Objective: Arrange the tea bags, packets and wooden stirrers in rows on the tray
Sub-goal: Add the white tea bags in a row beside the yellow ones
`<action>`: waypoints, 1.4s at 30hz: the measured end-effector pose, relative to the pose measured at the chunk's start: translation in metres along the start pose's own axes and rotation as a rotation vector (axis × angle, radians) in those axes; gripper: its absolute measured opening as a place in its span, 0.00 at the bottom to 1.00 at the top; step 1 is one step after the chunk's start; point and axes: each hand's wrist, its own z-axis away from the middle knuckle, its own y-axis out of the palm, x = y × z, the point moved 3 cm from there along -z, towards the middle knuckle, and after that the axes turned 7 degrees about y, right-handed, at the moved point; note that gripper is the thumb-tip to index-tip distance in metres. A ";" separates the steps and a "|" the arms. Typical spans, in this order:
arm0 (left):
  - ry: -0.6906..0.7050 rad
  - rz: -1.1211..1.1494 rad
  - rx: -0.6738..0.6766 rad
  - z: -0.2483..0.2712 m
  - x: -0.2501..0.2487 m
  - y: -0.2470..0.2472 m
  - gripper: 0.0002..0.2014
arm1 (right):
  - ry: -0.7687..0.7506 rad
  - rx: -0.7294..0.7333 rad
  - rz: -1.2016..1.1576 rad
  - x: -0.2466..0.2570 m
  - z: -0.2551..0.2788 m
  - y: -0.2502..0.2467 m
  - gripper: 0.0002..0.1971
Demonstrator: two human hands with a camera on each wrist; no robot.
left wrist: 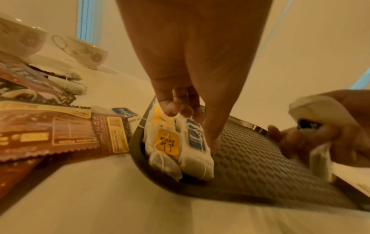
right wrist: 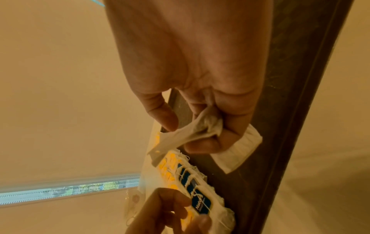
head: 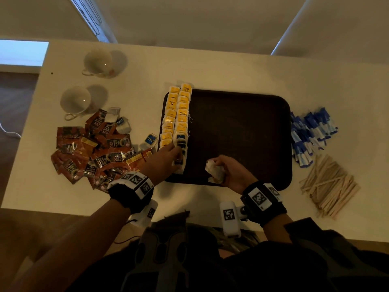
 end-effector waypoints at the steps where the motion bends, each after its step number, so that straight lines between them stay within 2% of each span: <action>1: 0.023 0.001 0.022 0.003 0.001 0.004 0.17 | 0.000 0.003 -0.009 0.000 0.001 0.000 0.11; 5: 0.041 0.011 0.036 0.004 0.002 0.015 0.11 | 0.004 -0.008 -0.007 0.002 0.002 0.001 0.12; 9: 0.047 0.014 0.013 -0.003 0.000 0.017 0.10 | 0.008 -0.016 0.013 0.002 0.001 0.001 0.11; 16: 0.004 0.066 -0.019 -0.014 0.002 0.021 0.11 | 0.005 -0.023 0.018 0.003 0.001 0.003 0.10; 22: -0.010 0.107 -0.044 -0.015 0.002 0.021 0.11 | 0.017 -0.021 -0.071 0.002 0.001 0.004 0.11; 25: -0.034 0.176 -0.091 -0.013 -0.004 0.012 0.15 | 0.019 -0.018 -0.114 0.002 0.000 0.004 0.12; 27: 0.031 0.313 -0.133 -0.009 -0.013 0.002 0.21 | 0.023 -0.004 -0.130 0.003 0.001 0.005 0.12; 30: 0.188 0.426 -0.111 -0.001 -0.030 -0.010 0.28 | 0.035 0.030 -0.140 0.005 0.002 0.009 0.13; 33: 0.263 0.441 -0.103 -0.003 -0.042 -0.013 0.18 | 0.031 0.049 -0.126 0.004 0.002 0.012 0.12; 36: 0.251 0.490 -0.146 -0.005 -0.044 -0.016 0.07 | 0.014 0.081 -0.090 0.002 0.003 0.015 0.12; 39: 0.162 0.642 -0.147 -0.006 -0.040 -0.019 0.06 | -0.002 0.073 -0.111 0.001 0.002 0.014 0.13; 42: 0.112 0.789 -0.116 -0.005 -0.037 -0.024 0.03 | -0.033 0.066 -0.032 0.001 0.001 0.008 0.24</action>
